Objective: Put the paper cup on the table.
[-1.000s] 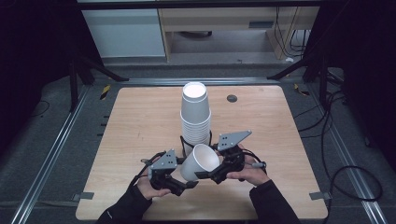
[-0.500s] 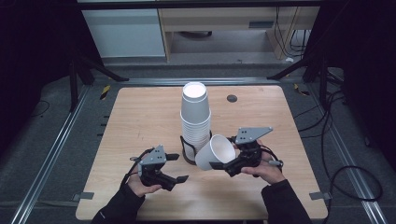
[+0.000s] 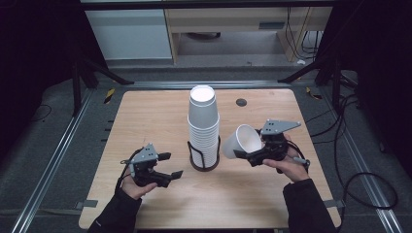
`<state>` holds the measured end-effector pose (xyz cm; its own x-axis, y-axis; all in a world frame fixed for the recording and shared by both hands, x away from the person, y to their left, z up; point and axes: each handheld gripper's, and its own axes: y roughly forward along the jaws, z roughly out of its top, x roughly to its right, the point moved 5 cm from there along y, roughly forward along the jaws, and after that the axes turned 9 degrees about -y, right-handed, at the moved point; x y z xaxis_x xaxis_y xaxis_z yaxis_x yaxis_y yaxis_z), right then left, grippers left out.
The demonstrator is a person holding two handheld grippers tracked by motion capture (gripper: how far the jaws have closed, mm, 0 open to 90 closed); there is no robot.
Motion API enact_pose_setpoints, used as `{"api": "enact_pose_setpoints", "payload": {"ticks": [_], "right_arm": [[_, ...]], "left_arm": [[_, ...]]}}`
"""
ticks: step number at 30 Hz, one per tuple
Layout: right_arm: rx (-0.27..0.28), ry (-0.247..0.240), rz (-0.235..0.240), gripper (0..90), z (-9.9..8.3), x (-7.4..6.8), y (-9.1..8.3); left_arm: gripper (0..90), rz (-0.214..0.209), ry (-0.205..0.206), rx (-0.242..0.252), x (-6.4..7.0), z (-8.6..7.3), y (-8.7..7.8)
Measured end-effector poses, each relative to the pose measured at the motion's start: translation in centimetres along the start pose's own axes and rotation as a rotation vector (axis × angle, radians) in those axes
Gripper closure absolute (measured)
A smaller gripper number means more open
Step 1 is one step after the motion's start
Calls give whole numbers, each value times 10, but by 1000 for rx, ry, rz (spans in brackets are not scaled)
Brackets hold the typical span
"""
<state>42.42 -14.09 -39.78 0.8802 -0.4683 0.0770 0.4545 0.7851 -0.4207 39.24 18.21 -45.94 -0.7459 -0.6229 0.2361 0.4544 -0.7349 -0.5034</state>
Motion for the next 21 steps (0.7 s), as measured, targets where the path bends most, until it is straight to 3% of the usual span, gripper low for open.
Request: {"api": "enact_pose_setpoints", "payload": {"ticks": [8,16,21], "right_arm": [[-12,62,-123,112,-8,29,-6],[-75,83,-226,110,-9,54,-14],[-117,102,-283,110,-10,69,-20]], "left_arm": [[161,100,-96,17,-23,-1,-8],[161,186,-117,17,-38,-2,-15],[161,215,-122,6,-42,-4,-16]]}}
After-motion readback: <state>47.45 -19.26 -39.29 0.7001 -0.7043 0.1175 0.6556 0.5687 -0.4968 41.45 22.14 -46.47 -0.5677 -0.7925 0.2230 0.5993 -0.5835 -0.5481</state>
